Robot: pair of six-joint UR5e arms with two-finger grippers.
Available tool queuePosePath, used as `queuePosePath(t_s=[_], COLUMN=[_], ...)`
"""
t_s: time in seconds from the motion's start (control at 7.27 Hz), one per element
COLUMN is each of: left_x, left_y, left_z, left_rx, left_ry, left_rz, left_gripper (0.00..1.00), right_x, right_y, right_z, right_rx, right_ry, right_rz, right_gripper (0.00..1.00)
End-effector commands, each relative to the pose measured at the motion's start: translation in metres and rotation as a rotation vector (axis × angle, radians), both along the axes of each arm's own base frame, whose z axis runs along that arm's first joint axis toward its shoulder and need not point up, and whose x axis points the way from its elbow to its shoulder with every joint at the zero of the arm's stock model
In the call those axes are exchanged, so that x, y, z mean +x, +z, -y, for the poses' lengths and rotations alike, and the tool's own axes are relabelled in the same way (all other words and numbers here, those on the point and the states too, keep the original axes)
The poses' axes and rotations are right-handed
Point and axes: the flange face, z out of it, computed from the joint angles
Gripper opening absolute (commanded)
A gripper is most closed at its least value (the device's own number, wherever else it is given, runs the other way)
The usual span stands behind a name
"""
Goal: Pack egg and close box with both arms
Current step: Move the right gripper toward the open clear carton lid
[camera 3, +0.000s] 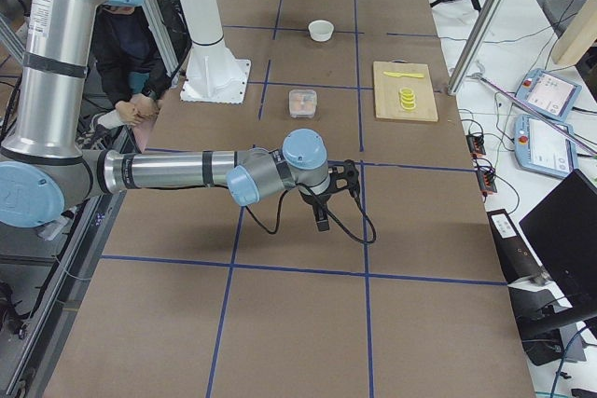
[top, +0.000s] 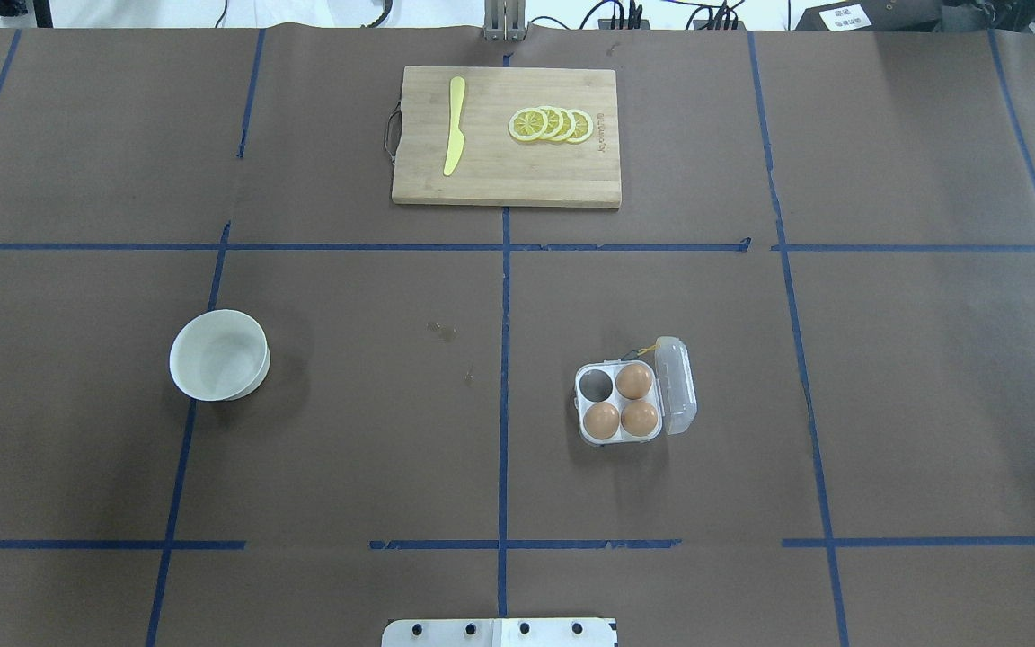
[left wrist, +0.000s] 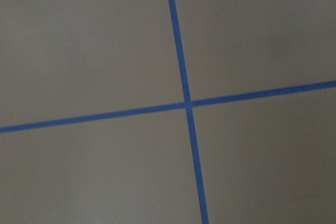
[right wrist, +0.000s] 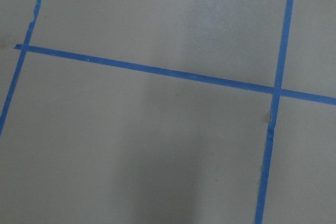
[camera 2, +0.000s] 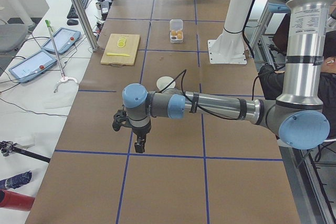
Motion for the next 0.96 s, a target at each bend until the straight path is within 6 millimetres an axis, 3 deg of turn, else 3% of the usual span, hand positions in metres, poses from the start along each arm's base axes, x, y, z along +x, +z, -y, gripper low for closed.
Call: queuePosePath(t_s=[0.0, 0.41, 0.55, 0.83], left_x=[-0.022, -0.022, -0.022, -0.023], left_y=[0.01, 0.007, 0.006, 0.004], left_z=[-0.019, -0.016, -0.015, -0.013], left_rx=[0.046, 0.054, 0.057, 0.062], left_ry=[0.041, 0.04, 0.04, 0.04], left_rz=[-0.019, -0.021, -0.021, -0.02], left_gripper=[1.0, 1.0, 1.0, 1.0], right_x=[-0.025, -0.141, -0.195, -0.299], right_y=[-0.044, -0.099, -0.122, -0.17], right_z=[0.0, -0.027, -0.048, -0.063], right_rx=[-0.057, -0.167, -0.186, -0.194], right_ry=[0.049, 0.069, 0.11, 0.159], right_rz=[0.053, 0.176, 0.191, 0.223], right_gripper=[1.0, 1.0, 1.0, 1.0])
